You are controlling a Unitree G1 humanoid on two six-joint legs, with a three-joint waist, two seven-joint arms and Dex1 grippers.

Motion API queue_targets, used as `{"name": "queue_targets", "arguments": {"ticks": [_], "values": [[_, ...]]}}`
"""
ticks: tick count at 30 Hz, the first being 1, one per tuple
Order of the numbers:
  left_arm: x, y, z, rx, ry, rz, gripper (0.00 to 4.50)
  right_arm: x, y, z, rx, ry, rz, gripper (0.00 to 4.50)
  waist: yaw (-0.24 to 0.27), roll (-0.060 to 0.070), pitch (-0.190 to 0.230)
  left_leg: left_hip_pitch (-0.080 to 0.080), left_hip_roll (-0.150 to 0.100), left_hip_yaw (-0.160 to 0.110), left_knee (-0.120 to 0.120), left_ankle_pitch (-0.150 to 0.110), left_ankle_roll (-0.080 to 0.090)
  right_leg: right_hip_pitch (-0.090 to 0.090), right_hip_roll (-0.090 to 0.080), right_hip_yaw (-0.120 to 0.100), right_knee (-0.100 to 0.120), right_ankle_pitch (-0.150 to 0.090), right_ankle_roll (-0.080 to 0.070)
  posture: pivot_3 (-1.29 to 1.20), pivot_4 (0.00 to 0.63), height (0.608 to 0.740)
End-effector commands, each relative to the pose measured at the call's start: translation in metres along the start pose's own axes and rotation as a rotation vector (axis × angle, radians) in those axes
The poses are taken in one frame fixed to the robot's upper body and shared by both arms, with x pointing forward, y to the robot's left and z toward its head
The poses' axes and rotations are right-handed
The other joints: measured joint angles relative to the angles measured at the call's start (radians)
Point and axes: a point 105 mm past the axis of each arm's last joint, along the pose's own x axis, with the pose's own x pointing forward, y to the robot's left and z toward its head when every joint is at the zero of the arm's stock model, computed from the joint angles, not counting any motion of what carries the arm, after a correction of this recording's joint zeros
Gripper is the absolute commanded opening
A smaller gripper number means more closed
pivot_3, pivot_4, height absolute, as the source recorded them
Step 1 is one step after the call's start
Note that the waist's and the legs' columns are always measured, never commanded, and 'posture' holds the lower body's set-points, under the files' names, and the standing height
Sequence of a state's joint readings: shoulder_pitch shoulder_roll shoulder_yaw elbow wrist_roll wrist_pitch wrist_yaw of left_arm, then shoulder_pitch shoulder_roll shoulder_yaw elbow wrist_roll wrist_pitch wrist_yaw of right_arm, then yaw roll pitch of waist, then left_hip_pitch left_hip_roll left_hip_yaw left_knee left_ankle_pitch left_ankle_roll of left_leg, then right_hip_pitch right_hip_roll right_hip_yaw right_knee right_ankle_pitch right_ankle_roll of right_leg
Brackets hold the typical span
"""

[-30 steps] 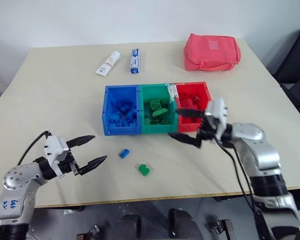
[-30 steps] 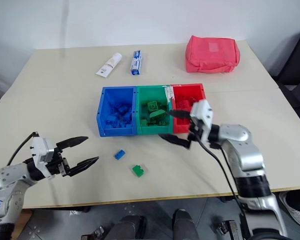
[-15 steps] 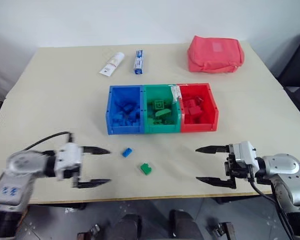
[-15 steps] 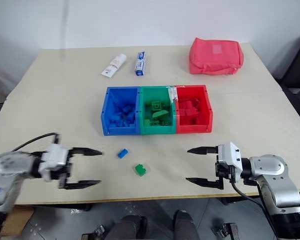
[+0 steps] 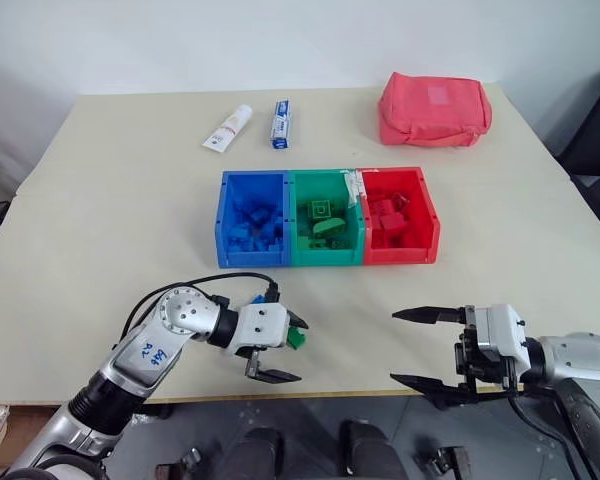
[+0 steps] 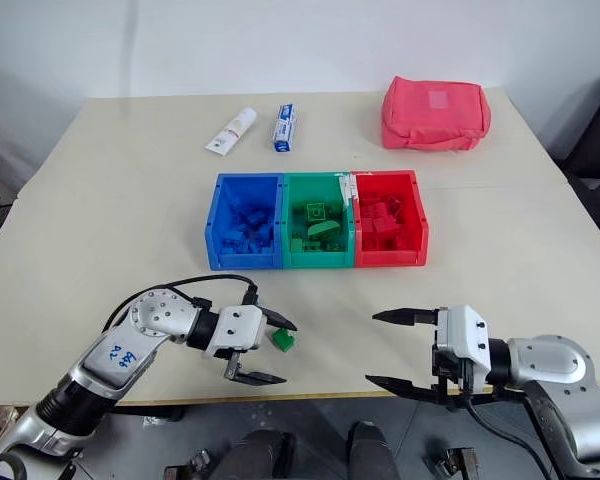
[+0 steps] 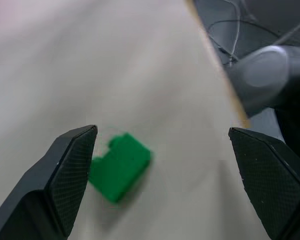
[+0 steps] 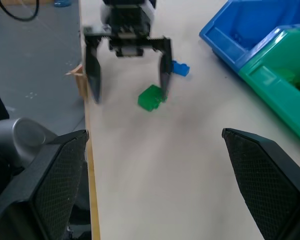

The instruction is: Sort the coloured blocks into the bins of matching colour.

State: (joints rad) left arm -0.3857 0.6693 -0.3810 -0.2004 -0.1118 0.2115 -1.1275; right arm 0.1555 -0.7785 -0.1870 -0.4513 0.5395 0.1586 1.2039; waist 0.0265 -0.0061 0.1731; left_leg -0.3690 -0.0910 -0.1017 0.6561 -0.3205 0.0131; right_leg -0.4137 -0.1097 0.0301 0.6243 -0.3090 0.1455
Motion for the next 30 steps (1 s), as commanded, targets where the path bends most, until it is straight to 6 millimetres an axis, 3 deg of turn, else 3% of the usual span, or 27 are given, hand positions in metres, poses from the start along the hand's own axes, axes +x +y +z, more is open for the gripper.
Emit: {"name": "queue_targets", "arguments": {"ticks": [1, 3, 6, 12, 22, 26, 30], "values": [[0.005, 0.001, -0.005, 0.008, -0.007, 0.0, 3.31, -0.003, 0.002, 0.011, -0.043, 0.0, -0.033, 4.5, 0.0, 0.0, 0.0, 0.0, 0.0, 0.0, 0.0, 0.0, 0.0, 0.0, 0.0, 0.0, 0.0, 0.0, 0.0, 0.0, 0.15, 0.74], [0.007, 0.008, 0.0, 0.003, -0.038, 0.023, 2.72, -0.003, 0.003, 0.012, -0.044, 0.002, -0.047, 4.5, 0.0, 0.0, 0.0, 0.0, 0.0, 0.0, 0.0, 0.0, 0.0, 0.0, 0.0, 0.0, 0.0, 0.0, 0.0, 0.0, 0.15, 0.74], [0.007, 0.009, -0.003, 0.002, -0.023, 0.013, 2.72, -0.002, 0.003, 0.013, -0.047, 0.002, -0.065, 4.5, 0.0, 0.0, 0.0, 0.0, 0.0, 0.0, 0.002, 0.0, 0.0, 0.0, 0.0, 0.0, 0.001, 0.0, 0.0, 0.0, 0.15, 0.74], [0.007, 0.009, -0.011, 0.023, 0.029, -0.023, 1.37, -0.003, 0.0, 0.01, -0.056, 0.011, -0.087, 4.5, 0.0, 0.0, 0.0, 0.0, -0.001, 0.0, 0.002, 0.0, 0.0, 0.001, 0.0, 0.0, 0.001, 0.0, 0.0, 0.0, 0.15, 0.74], [0.007, 0.012, -0.012, 0.028, 0.01, -0.017, 1.36, -0.004, -0.001, 0.008, -0.067, 0.027, -0.099, 4.5, 0.0, 0.0, 0.0, 0.0, 0.0, 0.0, 0.003, 0.0, 0.0, 0.001, 0.0, 0.0, 0.002, 0.0, 0.001, 0.0, 0.15, 0.74], [-0.001, 0.023, 0.019, 0.057, -0.183, 0.045, 1.36, -0.011, -0.008, 0.014, -0.065, -0.009, -0.196, 4.5, 0.001, 0.0, 0.0, 0.0, -0.001, 0.0, 0.004, 0.0, 0.0, 0.001, 0.0, 0.0, 0.002, 0.0, 0.001, 0.0, 0.15, 0.74], [-0.027, 0.081, 0.069, -0.031, -0.414, 0.352, 1.36, -0.025, -0.025, 0.028, -0.049, -0.115, -0.419, 4.5, 0.013, -0.002, 0.001, -0.003, -0.001, -0.002, 0.007, 0.0, 0.001, 0.001, 0.0, 0.0, 0.002, 0.001, 0.001, 0.0, 0.15, 0.74]]}}
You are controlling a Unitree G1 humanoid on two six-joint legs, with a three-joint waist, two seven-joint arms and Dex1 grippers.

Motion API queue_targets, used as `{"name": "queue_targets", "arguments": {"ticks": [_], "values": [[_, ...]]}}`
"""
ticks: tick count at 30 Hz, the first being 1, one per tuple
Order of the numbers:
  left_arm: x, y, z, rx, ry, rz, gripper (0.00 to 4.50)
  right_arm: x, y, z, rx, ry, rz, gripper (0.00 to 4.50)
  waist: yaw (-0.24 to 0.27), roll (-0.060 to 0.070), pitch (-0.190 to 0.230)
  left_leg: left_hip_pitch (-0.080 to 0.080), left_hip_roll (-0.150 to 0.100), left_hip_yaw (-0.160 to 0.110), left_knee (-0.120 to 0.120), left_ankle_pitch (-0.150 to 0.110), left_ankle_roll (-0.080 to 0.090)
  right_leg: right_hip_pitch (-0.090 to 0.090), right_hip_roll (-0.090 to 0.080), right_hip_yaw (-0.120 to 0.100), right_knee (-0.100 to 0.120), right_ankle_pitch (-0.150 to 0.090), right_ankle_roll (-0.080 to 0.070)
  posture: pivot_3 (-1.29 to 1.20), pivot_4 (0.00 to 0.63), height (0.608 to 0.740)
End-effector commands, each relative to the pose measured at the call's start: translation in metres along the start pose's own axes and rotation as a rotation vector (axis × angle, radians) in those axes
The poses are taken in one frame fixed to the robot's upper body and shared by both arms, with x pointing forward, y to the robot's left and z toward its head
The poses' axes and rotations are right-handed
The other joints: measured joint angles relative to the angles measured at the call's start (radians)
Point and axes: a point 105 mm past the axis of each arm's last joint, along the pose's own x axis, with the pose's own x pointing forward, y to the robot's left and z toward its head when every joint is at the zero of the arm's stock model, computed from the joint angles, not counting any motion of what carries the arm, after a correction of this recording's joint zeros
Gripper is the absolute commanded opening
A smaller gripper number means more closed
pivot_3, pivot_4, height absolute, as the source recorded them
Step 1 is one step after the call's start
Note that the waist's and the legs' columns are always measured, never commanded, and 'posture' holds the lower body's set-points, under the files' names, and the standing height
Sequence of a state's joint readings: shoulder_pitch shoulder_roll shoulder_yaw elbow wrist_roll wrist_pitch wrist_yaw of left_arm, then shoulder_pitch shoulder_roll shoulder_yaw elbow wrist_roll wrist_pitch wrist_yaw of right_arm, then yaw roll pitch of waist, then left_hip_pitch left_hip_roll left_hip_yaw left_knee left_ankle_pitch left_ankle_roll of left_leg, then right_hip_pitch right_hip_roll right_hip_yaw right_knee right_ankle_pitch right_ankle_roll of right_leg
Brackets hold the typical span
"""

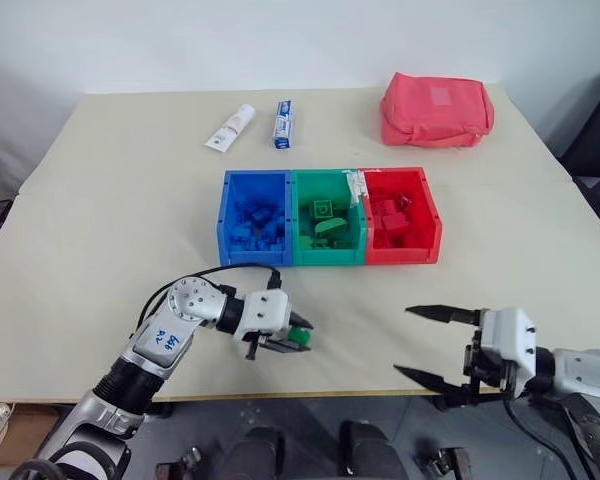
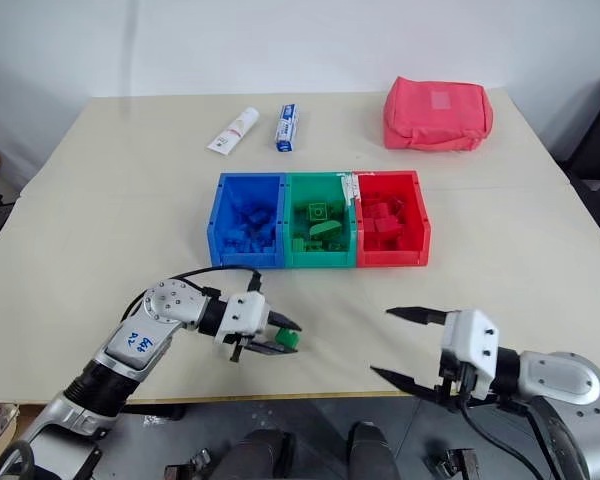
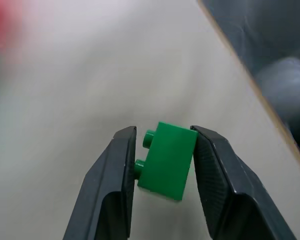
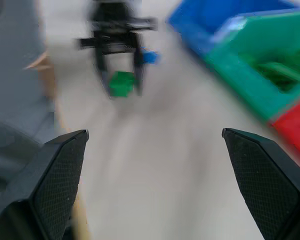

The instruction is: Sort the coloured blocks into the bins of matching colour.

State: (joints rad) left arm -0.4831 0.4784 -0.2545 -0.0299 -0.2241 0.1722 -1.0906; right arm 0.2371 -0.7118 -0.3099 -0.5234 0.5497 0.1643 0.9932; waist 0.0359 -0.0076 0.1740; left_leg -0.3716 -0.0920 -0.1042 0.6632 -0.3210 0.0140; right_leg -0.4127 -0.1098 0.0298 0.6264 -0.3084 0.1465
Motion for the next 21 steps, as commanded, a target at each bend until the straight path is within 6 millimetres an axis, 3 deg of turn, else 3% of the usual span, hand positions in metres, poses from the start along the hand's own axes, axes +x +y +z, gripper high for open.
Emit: {"name": "queue_targets", "arguments": {"ticks": [1, 5, 10, 13, 19, 20, 21], "values": [[-0.004, 0.052, 0.052, 0.024, -0.157, 0.25, 1.36, -0.004, -0.014, 0.021, -0.021, -0.1, -0.167, 4.5, 0.008, -0.001, 0.001, 0.0, 0.0, 0.0, 0.001, 0.0, 0.0, 0.0, 0.0, 0.0, 0.0, 0.0, 0.0, 0.0, 0.15, 0.74], [0.012, 0.092, 0.066, 0.007, -0.148, 0.41, 1.36, -0.003, -0.026, 0.026, -0.023, -0.148, -0.272, 4.5, 0.014, -0.001, 0.0, 0.002, -0.002, 0.002, 0.001, 0.0, 0.0, 0.001, 0.004, 0.0, 0.0, 0.001, 0.002, 0.0, 0.15, 0.74], [0.033, 0.121, 0.053, -0.051, -0.031, 0.45, 1.36, 0.003, -0.031, 0.025, -0.032, -0.144, -0.3, 4.5, 0.01, -0.002, 0.001, 0.001, -0.001, 0.004, 0.0, 0.0, 0.001, -0.001, 0.007, 0.002, 0.0, 0.001, 0.002, 0.0, 0.15, 0.74], [0.032, 0.127, 0.055, -0.06, -0.032, 0.445, 2.3, 0.006, -0.03, 0.026, -0.035, -0.145, -0.292, 4.5, 0.008, -0.002, 0.001, 0.0, 0.0, 0.004, 0.0, 0.0, 0.001, -0.002, 0.007, 0.003, 0.0, 0.001, 0.002, 0.0, 0.15, 0.74], [0.013, 0.116, 0.061, -0.015, -0.116, 0.381, 4.11, 0.011, -0.027, 0.023, -0.049, -0.134, -0.246, 4.5, 0.0, -0.002, 0.001, 0.0, 0.0, 0.004, 0.0, 0.0, 0.001, -0.002, 0.007, 0.003, 0.0, 0.001, 0.002, 0.0, 0.15, 0.74], [0.003, 0.112, 0.056, -0.013, -0.115, 0.372, 4.44, 0.012, -0.026, 0.023, -0.043, -0.139, -0.234, 4.5, -0.002, -0.002, 0.001, 0.0, 0.0, 0.004, 0.0, 0.0, 0.001, -0.002, 0.007, 0.003, 0.0, 0.001, 0.002, 0.0, 0.15, 0.74], [-0.013, 0.106, 0.051, -0.006, -0.12, 0.363, 4.44, 0.015, -0.025, 0.023, -0.041, -0.143, -0.209, 4.5, -0.009, -0.002, 0.001, 0.0, 0.0, 0.004, 0.0, 0.0, 0.001, -0.002, 0.007, 0.003, 0.0, 0.001, 0.002, 0.0, 0.15, 0.74]]}}
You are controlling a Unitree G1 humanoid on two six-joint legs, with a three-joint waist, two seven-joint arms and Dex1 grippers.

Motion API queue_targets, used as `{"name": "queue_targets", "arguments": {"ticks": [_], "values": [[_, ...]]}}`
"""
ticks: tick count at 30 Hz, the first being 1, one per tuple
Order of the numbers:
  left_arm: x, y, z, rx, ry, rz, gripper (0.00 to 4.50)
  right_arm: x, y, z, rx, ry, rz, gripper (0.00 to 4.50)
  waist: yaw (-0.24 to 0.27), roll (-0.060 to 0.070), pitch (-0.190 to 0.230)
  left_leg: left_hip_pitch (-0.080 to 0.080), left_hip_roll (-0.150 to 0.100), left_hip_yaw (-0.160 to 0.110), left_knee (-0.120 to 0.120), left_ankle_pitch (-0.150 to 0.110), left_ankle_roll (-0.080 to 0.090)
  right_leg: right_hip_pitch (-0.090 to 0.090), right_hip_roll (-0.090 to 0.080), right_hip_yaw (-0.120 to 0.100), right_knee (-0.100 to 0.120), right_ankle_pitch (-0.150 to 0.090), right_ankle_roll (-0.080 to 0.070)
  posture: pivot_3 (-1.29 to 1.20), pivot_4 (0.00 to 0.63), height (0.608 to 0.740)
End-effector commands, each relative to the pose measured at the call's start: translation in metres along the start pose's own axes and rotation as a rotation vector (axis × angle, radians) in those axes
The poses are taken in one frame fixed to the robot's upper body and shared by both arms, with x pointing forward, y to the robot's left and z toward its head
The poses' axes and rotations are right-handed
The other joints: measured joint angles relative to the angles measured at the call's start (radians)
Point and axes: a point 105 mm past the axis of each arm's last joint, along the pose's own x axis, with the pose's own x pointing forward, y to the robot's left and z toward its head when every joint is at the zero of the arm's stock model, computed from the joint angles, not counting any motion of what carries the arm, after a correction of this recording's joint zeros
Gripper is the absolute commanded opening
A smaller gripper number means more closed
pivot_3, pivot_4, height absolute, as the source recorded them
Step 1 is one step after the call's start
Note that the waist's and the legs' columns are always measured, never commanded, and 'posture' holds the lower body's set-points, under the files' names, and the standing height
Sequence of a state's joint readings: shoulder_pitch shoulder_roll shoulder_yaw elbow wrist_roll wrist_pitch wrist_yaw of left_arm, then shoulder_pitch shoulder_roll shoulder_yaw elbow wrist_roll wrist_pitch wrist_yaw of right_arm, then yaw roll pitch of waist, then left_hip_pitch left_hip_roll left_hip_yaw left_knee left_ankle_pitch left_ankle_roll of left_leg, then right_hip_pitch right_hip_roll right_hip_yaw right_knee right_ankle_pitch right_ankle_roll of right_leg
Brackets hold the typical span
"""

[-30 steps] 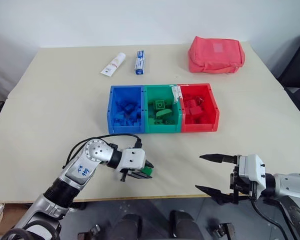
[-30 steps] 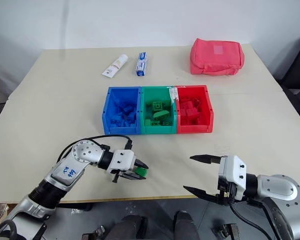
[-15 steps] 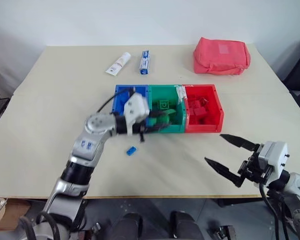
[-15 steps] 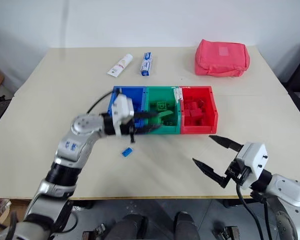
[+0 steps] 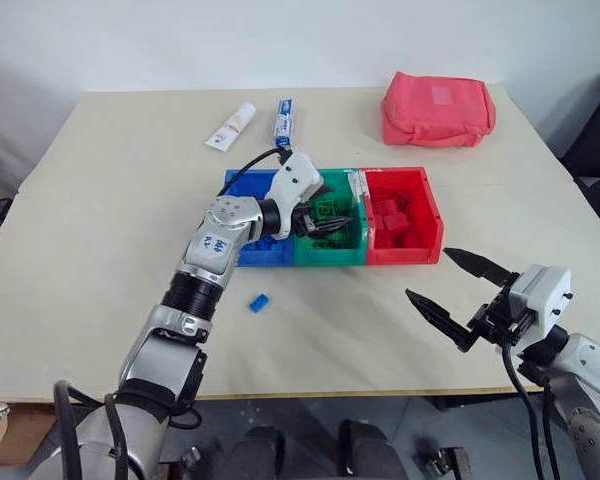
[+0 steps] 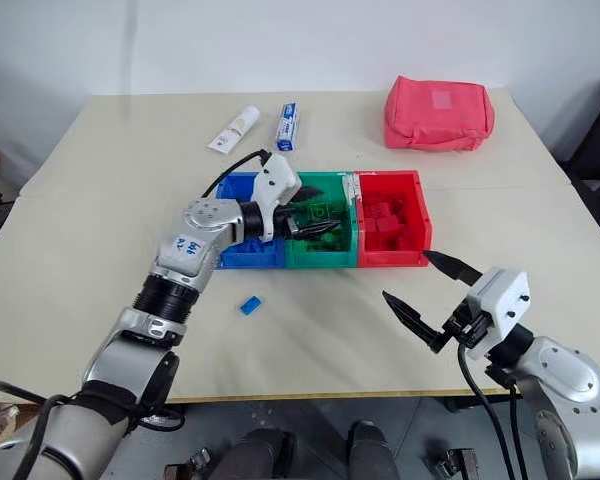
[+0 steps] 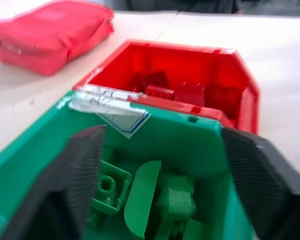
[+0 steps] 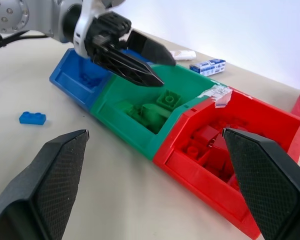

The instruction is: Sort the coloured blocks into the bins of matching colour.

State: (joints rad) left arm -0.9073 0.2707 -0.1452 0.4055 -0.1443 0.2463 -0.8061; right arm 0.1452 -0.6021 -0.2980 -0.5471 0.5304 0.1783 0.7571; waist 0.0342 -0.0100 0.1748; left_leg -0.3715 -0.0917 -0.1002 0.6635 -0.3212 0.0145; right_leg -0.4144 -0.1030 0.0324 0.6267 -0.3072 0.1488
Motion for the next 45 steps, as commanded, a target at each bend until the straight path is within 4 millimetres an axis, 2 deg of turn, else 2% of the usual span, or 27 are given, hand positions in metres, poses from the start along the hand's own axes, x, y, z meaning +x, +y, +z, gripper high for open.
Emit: {"name": "queue_targets", "arguments": {"ticks": [1, 4, 10, 13, 16, 18, 20, 25, 28, 34, 37, 40, 41, 42, 45], "values": [[-0.046, 0.001, 0.006, 0.061, -0.075, -0.041, 4.44, 0.006, 0.006, 0.005, -0.02, -0.022, 0.08, 4.5, -0.014, 0.0, 0.0, 0.0, 0.0, 0.0, 0.0, 0.0, 0.0, 0.0, 0.0, 0.0, 0.0, 0.0, 0.0, 0.0, 0.15, 0.74], [-0.091, -0.004, 0.001, 0.089, -0.102, -0.057, 4.44, 0.012, 0.014, 0.002, -0.029, -0.014, 0.186, 4.5, -0.035, 0.001, 0.0, 0.001, 0.002, 0.0, -0.001, 0.0, -0.001, 0.0, 0.001, 0.001, 0.0, 0.0, -0.001, 0.0, 0.15, 0.74], [-0.183, 0.001, -0.039, 0.033, 0.06, 0.124, 4.48, 0.017, 0.027, -0.008, -0.082, 0.043, 0.415, 4.5, -0.033, 0.001, 0.0, 0.001, 0.002, -0.001, -0.001, -0.001, -0.001, 0.0, 0.0, 0.0, 0.0, -0.001, -0.002, 0.0, 0.15, 0.74], [-0.223, -0.011, -0.057, -0.011, 0.134, 0.173, 4.48, 0.023, 0.029, -0.012, -0.086, 0.058, 0.481, 4.5, -0.031, 0.001, 0.0, 0.002, 0.001, -0.001, -0.001, -0.001, 0.0, 0.001, -0.002, 0.0, -0.001, -0.001, -0.002, 0.0, 0.15, 0.74], [-0.245, -0.016, -0.07, -0.056, 0.198, 0.217, 4.48, 0.027, 0.032, -0.012, -0.08, 0.047, 0.526, 4.5, -0.025, 0.0, 0.0, 0.001, 0.001, -0.002, -0.001, -0.001, 0.0, 0.001, -0.007, -0.001, -0.001, -0.001, -0.002, 0.0, 0.15, 0.74], [-0.252, -0.018, -0.076, -0.073, 0.223, 0.232, 4.48, 0.029, 0.034, -0.012, -0.076, 0.04, 0.539, 4.5, -0.016, 0.0, 0.0, 0.001, 0.001, -0.002, -0.001, -0.001, 0.0, 0.002, -0.007, -0.001, -0.001, -0.001, -0.002, 0.0, 0.15, 0.74], [-0.258, -0.031, -0.087, -0.094, 0.269, 0.193, 4.48, 0.031, 0.035, -0.012, -0.079, 0.04, 0.555, 4.5, -0.013, 0.001, 0.0, 0.001, 0.001, -0.002, -0.001, -0.001, 0.0, 0.002, -0.007, -0.001, -0.001, -0.001, -0.002, 0.0, 0.15, 0.74], [-0.224, -0.057, -0.083, -0.125, 0.27, 0.056, 4.48, 0.028, 0.026, -0.015, -0.09, 0.063, 0.538, 4.5, -0.006, 0.0, 0.0, 0.001, 0.001, -0.003, -0.001, -0.002, 0.0, 0.002, -0.008, -0.001, -0.002, -0.001, -0.002, 0.0, 0.15, 0.74], [-0.208, -0.072, -0.091, -0.141, 0.378, -0.012, 4.48, 0.024, 0.023, -0.015, -0.096, 0.074, 0.531, 4.5, -0.01, 0.0, 0.0, 0.001, 0.0, -0.003, -0.001, -0.002, 0.0, 0.002, -0.009, -0.001, -0.002, -0.001, -0.002, 0.0, 0.15, 0.74], [-0.159, -0.072, -0.083, -0.147, 0.344, 0.074, 4.48, 0.018, 0.021, -0.017, -0.1, 0.1, 0.5, 4.5, -0.01, 0.001, 0.0, 0.001, 0.001, -0.002, -0.002, -0.002, 0.0, 0.002, -0.007, -0.001, -0.001, -0.001, -0.002, 0.0, 0.15, 0.74], [-0.145, -0.071, -0.088, -0.151, 0.383, 0.139, 4.48, 0.015, 0.024, -0.017, -0.093, 0.1, 0.491, 4.5, -0.01, 0.001, 0.0, 0.001, 0.001, -0.001, -0.002, -0.002, 0.0, 0.001, -0.007, -0.001, -0.001, -0.001, -0.002, 0.0, 0.15, 0.74], [-0.132, -0.079, -0.096, -0.154, 0.414, 0.148, 4.48, 0.01, 0.023, -0.018, -0.08, 0.116, 0.459, 4.5, -0.01, 0.001, 0.0, 0.002, 0.001, -0.001, -0.002, -0.002, 0.0, 0.001, -0.006, -0.001, -0.001, -0.001, -0.002, 0.0, 0.15, 0.74], [-0.13, -0.083, -0.101, -0.161, 0.444, 0.147, 4.09, 0.007, 0.021, -0.018, -0.081, 0.125, 0.45, 4.5, -0.009, 0.001, 0.0, 0.002, 0.001, -0.001, -0.002, -0.002, 0.0, 0.001, -0.006, -0.001, -0.001, -0.001, -0.002, 0.0, 0.15, 0.74], [-0.128, -0.086, -0.103, -0.169, 0.454, 0.138, 3.94, 0.006, 0.019, -0.018, -0.081, 0.131, 0.444, 4.5, -0.008, 0.001, 0.0, 0.002, 0.001, -0.001, -0.001, -0.002, 0.0, 0.001, -0.006, -0.001, -0.001, -0.001, -0.002, 0.0, 0.15, 0.74], [-0.124, -0.087, -0.105, -0.176, 0.472, 0.14, 3.01, 0.005, 0.018, -0.017, -0.083, 0.135, 0.439, 4.5, -0.007, 0.001, 0.0, 0.003, 0.0, -0.001, -0.001, -0.002, 0.0, 0.003, -0.007, -0.001, -0.001, -0.001, -0.002, 0.0, 0.15, 0.74]]}}
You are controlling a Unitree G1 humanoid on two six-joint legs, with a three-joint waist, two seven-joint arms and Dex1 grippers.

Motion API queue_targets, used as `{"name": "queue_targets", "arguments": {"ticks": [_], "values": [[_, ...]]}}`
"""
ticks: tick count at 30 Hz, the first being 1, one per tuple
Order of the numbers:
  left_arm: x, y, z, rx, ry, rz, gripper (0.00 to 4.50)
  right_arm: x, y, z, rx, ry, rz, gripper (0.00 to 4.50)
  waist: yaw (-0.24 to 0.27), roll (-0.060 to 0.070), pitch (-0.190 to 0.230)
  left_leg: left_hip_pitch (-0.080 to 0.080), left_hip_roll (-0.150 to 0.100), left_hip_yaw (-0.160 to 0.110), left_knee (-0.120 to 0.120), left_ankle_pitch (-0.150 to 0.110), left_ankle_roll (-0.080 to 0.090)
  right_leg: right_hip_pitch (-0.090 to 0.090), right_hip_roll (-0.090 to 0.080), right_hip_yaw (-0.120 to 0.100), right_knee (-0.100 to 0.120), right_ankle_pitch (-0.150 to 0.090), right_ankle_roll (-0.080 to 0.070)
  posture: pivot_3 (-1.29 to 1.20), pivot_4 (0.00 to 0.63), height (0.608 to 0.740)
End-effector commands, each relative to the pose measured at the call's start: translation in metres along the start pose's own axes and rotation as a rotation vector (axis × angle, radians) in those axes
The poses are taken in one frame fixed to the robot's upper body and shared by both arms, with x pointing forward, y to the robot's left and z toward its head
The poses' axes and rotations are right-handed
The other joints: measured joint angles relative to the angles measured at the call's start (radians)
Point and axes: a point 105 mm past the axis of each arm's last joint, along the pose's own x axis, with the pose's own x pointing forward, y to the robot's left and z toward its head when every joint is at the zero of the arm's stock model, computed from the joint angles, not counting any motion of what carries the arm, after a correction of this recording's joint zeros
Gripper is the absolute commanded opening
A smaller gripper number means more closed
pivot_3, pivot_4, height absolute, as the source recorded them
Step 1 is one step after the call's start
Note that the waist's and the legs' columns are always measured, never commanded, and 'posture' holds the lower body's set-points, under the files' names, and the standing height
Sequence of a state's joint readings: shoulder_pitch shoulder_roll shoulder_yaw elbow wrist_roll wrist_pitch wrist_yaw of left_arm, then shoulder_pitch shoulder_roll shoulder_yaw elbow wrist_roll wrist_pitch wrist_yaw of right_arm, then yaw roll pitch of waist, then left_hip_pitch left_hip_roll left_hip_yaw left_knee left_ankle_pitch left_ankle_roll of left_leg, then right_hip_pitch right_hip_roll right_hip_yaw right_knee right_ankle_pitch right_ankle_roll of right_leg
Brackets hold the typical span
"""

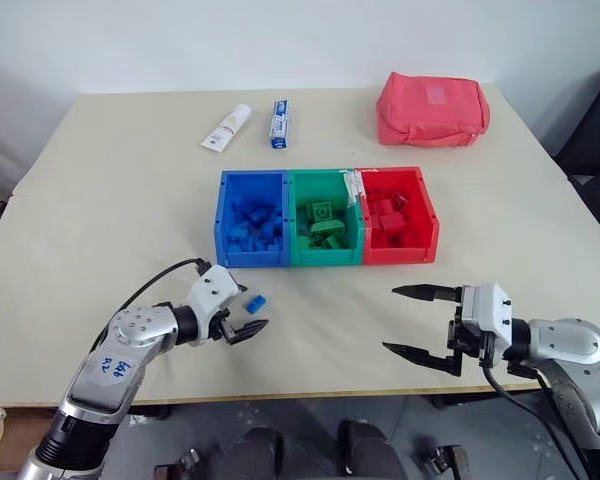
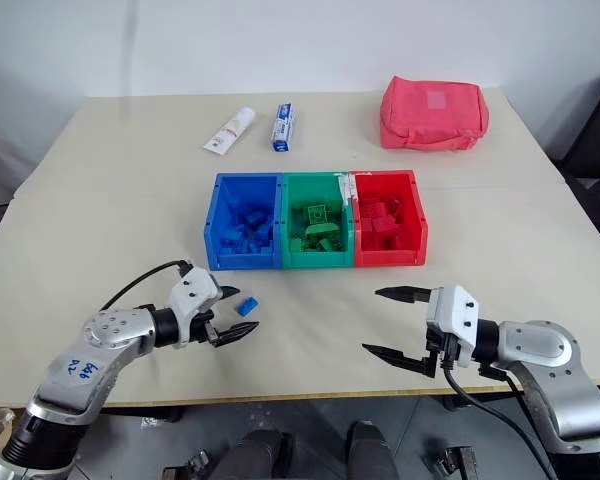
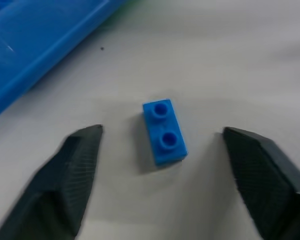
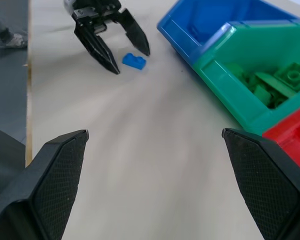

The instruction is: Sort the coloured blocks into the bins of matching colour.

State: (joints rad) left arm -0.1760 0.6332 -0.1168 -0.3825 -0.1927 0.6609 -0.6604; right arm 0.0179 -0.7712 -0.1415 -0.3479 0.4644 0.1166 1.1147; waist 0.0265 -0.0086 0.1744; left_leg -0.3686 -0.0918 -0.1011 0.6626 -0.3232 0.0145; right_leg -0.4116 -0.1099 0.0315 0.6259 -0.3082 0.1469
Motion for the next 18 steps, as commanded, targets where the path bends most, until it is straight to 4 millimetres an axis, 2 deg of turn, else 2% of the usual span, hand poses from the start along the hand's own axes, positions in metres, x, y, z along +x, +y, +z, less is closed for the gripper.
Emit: {"name": "queue_targets", "arguments": {"ticks": [1, 8, 11, 15, 18], "values": [[0.006, -0.006, -0.006, -0.01, 0.05, -0.004, 2.71, -0.003, -0.002, 0.012, -0.034, -0.02, -0.013, 4.5, 0.002, 0.0, 0.0, 0.0, 0.0, 0.0, 0.0, 0.0, 0.0, 0.001, 0.0, 0.0, 0.0, 0.0, 0.0, 0.0, 0.15, 0.74], [0.008, -0.001, 0.002, 0.045, 0.007, 0.002, 0.57, -0.004, -0.002, 0.011, -0.025, -0.023, -0.045, 4.5, 0.002, 0.001, 0.0, 0.0, 0.0, -0.001, 0.0, 0.0, 0.0, 0.001, 0.0, 0.0, 0.0, 0.0, 0.0, 0.0, 0.15, 0.74], [0.007, 0.005, 0.017, 0.055, -0.088, 0.025, 0.46, -0.003, -0.003, 0.015, 0.001, -0.071, -0.091, 4.5, 0.003, 0.001, 0.0, 0.0, 0.0, -0.001, 0.0, 0.0, 0.0, 0.001, -0.001, -0.001, 0.0, 0.0, 0.0, 0.0, 0.15, 0.74], [-0.015, 0.042, 0.087, 0.083, -0.473, 0.225, 0.46, -0.001, -0.011, 0.029, 0.01, -0.192, -0.231, 4.5, 0.005, -0.001, 0.001, -0.001, 0.0, -0.002, 0.001, 0.0, -0.001, 0.0, 0.0, -0.002, 0.0, 0.0, 0.0, 0.0, 0.15, 0.74], [-0.017, 0.059, 0.104, 0.061, -0.532, 0.292, 0.46, -0.003, -0.02, 0.034, -0.002, -0.226, -0.31, 4.5, 0.003, -0.001, 0.0, -0.002, 0.0, -0.002, 0.002, 0.001, -0.001, -0.001, 0.0, -0.003, 0.0, 0.0, 0.0, 0.0, 0.15, 0.74]]}}
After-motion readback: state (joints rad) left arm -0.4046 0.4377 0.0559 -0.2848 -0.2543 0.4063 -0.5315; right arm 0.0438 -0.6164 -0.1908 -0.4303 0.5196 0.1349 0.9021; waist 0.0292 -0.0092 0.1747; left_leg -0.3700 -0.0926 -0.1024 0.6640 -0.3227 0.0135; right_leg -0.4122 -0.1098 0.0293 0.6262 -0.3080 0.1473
